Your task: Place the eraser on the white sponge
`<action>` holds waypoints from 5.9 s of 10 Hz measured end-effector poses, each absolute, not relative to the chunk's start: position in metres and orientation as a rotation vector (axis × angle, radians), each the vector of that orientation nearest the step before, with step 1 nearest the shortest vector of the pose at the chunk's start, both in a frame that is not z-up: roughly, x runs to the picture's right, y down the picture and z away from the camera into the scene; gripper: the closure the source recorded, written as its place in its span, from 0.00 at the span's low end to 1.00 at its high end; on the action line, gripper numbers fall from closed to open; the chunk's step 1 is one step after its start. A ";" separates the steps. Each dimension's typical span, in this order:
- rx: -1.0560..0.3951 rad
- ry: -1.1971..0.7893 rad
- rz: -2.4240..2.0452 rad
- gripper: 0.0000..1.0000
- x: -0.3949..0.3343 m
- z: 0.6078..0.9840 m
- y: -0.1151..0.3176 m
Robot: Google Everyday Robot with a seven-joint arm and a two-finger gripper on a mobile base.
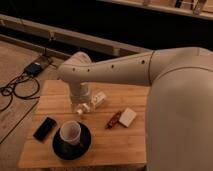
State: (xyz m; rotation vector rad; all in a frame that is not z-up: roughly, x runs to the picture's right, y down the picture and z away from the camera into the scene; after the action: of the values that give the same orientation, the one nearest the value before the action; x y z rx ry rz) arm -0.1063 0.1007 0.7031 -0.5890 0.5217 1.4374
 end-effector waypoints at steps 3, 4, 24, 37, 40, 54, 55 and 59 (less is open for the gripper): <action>-0.589 0.521 1.436 0.35 -0.107 0.703 0.101; -0.589 0.521 1.436 0.35 -0.107 0.703 0.101; -0.589 0.522 1.437 0.35 -0.107 0.703 0.101; -0.560 0.528 1.304 0.35 -0.174 0.709 0.097; -0.552 0.505 1.230 0.35 -0.214 0.729 0.100; -0.568 0.498 1.201 0.35 -0.305 0.837 0.153; -0.572 0.499 1.186 0.35 -0.309 0.837 0.156; -0.607 0.468 1.222 0.35 -0.320 0.836 0.160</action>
State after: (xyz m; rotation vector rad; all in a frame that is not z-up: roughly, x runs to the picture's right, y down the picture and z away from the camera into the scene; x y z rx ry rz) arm -0.3204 0.1597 0.8361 -0.6068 0.4677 1.2224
